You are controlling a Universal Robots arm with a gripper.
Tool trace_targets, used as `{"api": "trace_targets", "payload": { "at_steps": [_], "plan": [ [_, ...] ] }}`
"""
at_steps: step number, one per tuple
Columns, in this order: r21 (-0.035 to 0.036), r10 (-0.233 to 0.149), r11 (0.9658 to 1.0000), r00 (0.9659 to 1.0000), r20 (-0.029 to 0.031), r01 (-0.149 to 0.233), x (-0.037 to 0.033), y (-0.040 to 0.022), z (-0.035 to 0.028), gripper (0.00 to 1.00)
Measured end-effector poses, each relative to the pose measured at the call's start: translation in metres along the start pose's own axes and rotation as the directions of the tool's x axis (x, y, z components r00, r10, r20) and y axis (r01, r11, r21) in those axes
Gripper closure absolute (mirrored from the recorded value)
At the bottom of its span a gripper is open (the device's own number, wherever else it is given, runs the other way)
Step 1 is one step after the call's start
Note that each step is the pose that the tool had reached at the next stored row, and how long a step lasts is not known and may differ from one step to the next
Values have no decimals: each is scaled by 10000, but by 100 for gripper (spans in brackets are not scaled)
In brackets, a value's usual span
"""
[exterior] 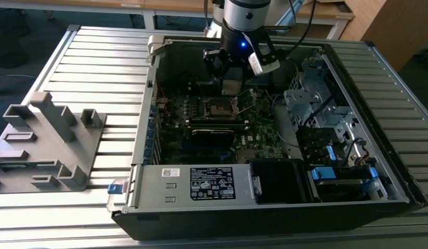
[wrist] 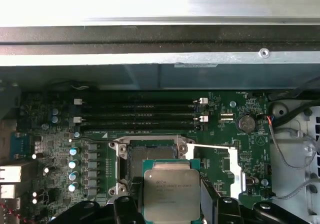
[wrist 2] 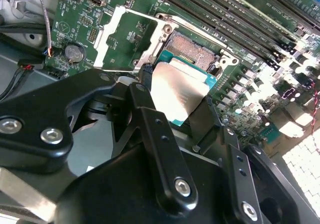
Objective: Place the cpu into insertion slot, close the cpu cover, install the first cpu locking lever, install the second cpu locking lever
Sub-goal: 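Place the cpu into insertion slot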
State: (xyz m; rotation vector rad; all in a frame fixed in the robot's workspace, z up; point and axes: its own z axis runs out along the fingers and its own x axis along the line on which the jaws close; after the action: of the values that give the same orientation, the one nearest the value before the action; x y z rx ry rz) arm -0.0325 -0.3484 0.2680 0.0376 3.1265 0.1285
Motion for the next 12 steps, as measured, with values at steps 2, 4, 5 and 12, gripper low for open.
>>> {"api": "trace_targets", "payload": {
  "at_steps": [2,4,5,12],
  "plan": [
    [1,0,10000,10000,0,0,0,-1,9,46],
    [4,0,10000,10000,-2,0,0,-1,8,46],
    [2,0,10000,10000,-1,0,0,-1,10,46],
    [3,0,10000,10000,-1,0,0,-2,15,46]
  ]
}}
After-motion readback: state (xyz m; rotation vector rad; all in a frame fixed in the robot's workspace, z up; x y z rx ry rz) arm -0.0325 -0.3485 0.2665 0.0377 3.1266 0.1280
